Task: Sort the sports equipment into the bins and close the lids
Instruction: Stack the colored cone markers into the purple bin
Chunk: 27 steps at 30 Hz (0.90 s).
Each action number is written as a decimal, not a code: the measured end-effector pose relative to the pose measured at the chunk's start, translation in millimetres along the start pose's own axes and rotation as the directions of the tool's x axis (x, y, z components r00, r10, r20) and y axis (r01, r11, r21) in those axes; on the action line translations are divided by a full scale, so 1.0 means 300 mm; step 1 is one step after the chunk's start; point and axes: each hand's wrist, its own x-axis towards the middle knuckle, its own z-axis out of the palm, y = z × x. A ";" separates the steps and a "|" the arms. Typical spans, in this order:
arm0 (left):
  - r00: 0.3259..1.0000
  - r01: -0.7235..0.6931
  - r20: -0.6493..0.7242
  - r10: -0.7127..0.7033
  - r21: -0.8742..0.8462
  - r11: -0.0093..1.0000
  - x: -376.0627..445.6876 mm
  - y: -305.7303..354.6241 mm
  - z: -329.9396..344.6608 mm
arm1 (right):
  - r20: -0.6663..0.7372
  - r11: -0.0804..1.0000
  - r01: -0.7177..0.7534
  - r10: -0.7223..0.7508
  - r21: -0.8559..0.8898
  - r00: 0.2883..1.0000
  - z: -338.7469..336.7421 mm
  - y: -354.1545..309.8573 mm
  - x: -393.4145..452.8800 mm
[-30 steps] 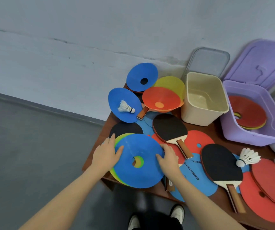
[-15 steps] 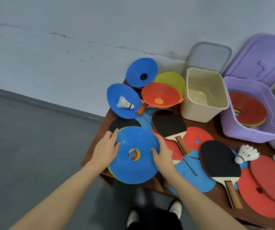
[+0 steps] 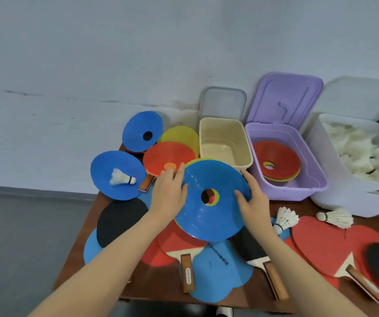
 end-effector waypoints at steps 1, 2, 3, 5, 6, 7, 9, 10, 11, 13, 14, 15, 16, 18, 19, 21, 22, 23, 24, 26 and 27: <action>1.000 -0.028 -0.002 0.028 -0.008 1.000 0.046 0.043 0.017 | -0.026 1.000 0.007 -0.007 -0.005 1.000 -0.042 0.017 0.028; 0.999 -0.053 0.002 0.053 -0.014 0.998 0.092 0.087 0.035 | -0.058 1.000 0.013 -0.015 -0.020 0.998 -0.085 0.040 0.057; 0.997 -0.076 0.008 0.076 -0.011 0.997 0.140 0.129 0.052 | -0.091 0.999 0.016 -0.020 -0.037 0.996 -0.129 0.058 0.088; 0.993 -0.113 0.021 0.113 0.002 0.994 0.242 0.210 0.094 | -0.155 0.999 0.007 -0.015 -0.053 0.988 -0.216 0.101 0.155; 0.992 -0.125 0.027 0.125 0.002 0.992 0.295 0.251 0.117 | -0.184 0.998 0.001 -0.011 -0.055 0.983 -0.261 0.116 0.191; 0.990 -0.134 0.032 0.134 -0.006 0.991 0.347 0.293 0.140 | -0.218 0.998 -0.011 -0.005 -0.068 0.976 -0.302 0.133 0.231; 0.990 -0.132 0.048 0.133 -0.031 0.991 0.446 0.387 0.182 | -0.280 0.994 -0.017 -0.013 -0.106 0.960 -0.377 0.170 0.313; 0.990 -0.121 0.065 0.123 -0.035 0.992 0.490 0.432 0.205 | -0.300 0.993 -0.018 -0.019 -0.120 0.954 -0.409 0.190 0.354; 0.991 -0.114 0.073 0.116 -0.031 0.993 0.531 0.469 0.233 | -0.313 0.991 -0.017 -0.025 -0.132 0.949 -0.438 0.211 0.393; 0.991 -0.109 0.076 0.110 -0.011 0.994 0.606 0.531 0.294 | -0.322 0.989 -0.012 -0.036 -0.147 0.946 -0.488 0.257 0.466; 0.991 -0.108 0.084 0.107 0.006 0.994 0.640 0.555 0.322 | -0.323 0.988 -0.015 -0.037 -0.156 0.946 -0.511 0.284 0.501; 0.991 -0.109 0.087 0.106 0.027 0.994 0.673 0.574 0.352 | -0.325 0.985 -0.024 -0.033 -0.172 0.945 -0.528 0.313 0.535; 0.991 -0.108 0.090 0.103 0.052 0.993 0.704 0.590 0.380 | -0.322 0.982 -0.029 -0.034 -0.189 0.946 -0.541 0.339 0.568; 0.991 -0.087 0.107 0.075 0.115 0.990 0.760 0.608 0.432 | -0.304 0.977 -0.028 -0.039 -0.214 0.952 -0.546 0.394 0.625; 0.991 -0.079 0.122 0.062 0.143 0.986 0.783 0.611 0.459 | -0.292 0.970 -0.035 -0.039 -0.242 0.956 -0.540 0.425 0.648; 0.983 -0.092 0.174 0.062 0.167 0.982 0.820 0.610 0.513 | -0.262 0.932 -0.081 -0.015 -0.352 0.965 -0.523 0.485 0.684; 0.973 -0.106 0.222 0.067 0.165 0.981 0.835 0.606 0.538 | -0.246 0.901 -0.124 0.021 -0.415 0.969 -0.516 0.514 0.697; 0.959 -0.126 0.273 0.077 0.166 0.978 0.849 0.600 0.562 | -0.232 0.865 -0.171 0.066 -0.472 0.971 -0.510 0.540 0.709; 0.945 -0.153 0.313 0.092 0.178 0.972 0.861 0.592 0.582 | -0.215 0.831 -0.202 0.101 -0.519 0.971 -0.505 0.559 0.717; 0.930 -0.186 0.354 0.100 0.218 0.958 0.875 0.577 0.601 | -0.176 0.789 -0.217 0.140 -0.575 0.974 -0.494 0.591 0.724; 0.929 -0.195 0.355 0.105 0.228 0.954 0.876 0.571 0.603 | -0.157 0.787 -0.214 0.150 -0.578 0.976 -0.489 0.600 0.724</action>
